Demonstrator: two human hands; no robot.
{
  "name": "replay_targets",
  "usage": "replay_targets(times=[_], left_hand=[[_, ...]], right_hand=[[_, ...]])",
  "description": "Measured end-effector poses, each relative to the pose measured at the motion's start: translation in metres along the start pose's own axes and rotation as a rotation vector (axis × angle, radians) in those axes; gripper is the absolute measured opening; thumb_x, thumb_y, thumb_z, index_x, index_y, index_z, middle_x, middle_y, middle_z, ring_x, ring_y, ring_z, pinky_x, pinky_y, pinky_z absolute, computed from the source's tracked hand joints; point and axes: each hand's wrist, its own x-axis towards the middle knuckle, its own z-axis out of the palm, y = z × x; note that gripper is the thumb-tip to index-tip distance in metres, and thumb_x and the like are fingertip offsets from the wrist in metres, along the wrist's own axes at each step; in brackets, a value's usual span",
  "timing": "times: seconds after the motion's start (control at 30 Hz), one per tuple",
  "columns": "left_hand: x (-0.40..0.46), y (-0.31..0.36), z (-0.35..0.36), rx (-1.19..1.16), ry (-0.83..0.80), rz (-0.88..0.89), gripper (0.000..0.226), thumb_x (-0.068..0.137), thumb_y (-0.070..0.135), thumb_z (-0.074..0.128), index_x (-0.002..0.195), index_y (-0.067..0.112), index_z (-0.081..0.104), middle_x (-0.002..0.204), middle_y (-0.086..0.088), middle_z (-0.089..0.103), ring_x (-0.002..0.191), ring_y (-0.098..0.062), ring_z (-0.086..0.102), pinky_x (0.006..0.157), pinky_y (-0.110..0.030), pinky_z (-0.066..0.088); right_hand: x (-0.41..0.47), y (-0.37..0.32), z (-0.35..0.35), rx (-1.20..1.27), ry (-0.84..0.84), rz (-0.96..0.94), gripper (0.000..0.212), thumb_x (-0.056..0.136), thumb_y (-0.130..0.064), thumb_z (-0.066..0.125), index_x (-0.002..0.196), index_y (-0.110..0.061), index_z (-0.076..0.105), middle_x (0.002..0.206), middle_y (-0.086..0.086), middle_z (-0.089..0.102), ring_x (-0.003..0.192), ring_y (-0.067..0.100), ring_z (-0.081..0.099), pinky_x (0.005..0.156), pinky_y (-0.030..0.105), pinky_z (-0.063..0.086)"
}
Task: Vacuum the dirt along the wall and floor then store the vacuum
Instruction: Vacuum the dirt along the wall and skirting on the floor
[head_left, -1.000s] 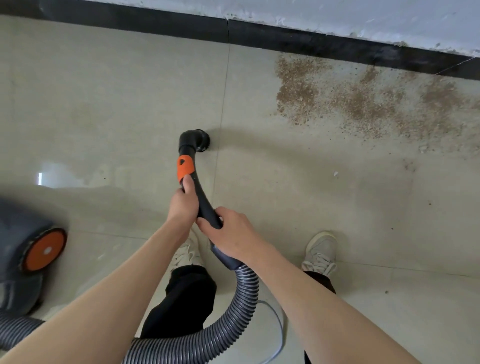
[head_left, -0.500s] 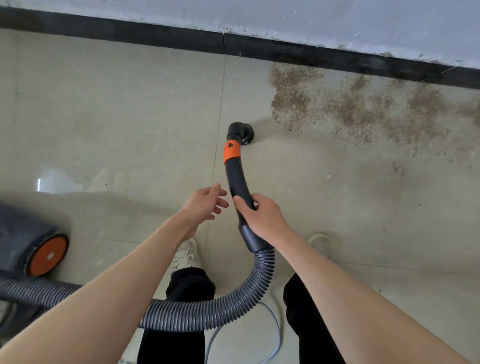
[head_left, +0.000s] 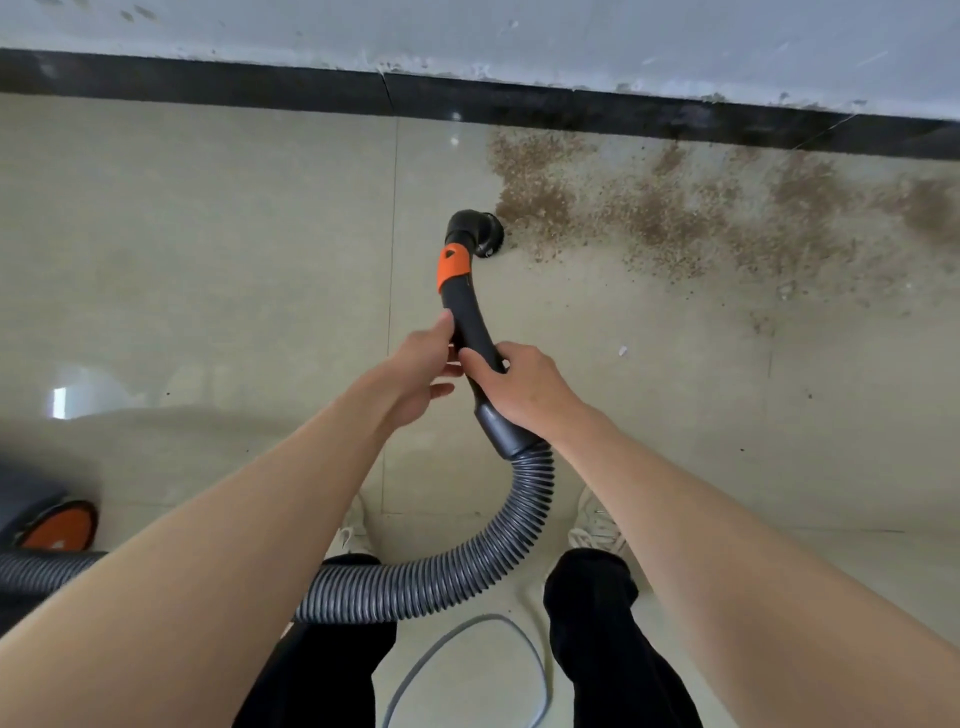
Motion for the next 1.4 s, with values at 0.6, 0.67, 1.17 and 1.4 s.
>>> replay_targets(times=[0.6,0.67,1.17,1.4], left_hand=[[0.069,0.093,0.032,-0.064,0.161,0.073,0.039,0.1,0.045,0.031,0.106,0.011,0.051,0.088,0.002,0.058,0.077,-0.011,0.052,0.081,-0.03,0.038],[0.075,0.101,0.034,-0.104,0.17,0.074,0.038,0.1,0.045,0.033,0.106,0.011,0.049,0.088,0.001,0.058,0.081,-0.013,0.054,0.086,-0.031,0.044],[0.078,0.11,0.094,-0.027,0.08,0.08,0.039,0.101,0.041,0.032,0.104,0.005,0.046,0.088,-0.005,0.056,0.079,-0.016,0.054,0.078,-0.029,0.043],[0.087,0.104,0.088,0.0,0.021,0.116,0.043,0.102,0.037,0.032,0.118,0.0,0.048,0.108,-0.014,0.059,0.095,-0.024,0.057,0.079,-0.03,0.047]], right_hand=[[0.076,-0.022,-0.071,-0.063,-0.006,-0.111,0.035,0.097,-0.045,0.05,0.071,-0.022,0.046,0.07,-0.002,0.052,0.061,0.014,0.051,0.051,0.023,0.036],[0.081,-0.022,-0.075,-0.055,-0.004,-0.116,0.036,0.096,-0.046,0.05,0.071,-0.021,0.046,0.069,-0.002,0.052,0.06,0.014,0.051,0.051,0.024,0.036],[0.066,0.024,-0.098,0.084,0.11,-0.023,0.038,0.095,-0.049,0.05,0.096,-0.012,0.058,0.078,0.004,0.061,0.068,0.02,0.06,0.056,0.028,0.044],[0.067,0.031,-0.087,0.1,0.138,-0.05,0.038,0.096,-0.047,0.05,0.099,-0.01,0.059,0.083,0.008,0.065,0.074,0.025,0.064,0.06,0.032,0.048]])
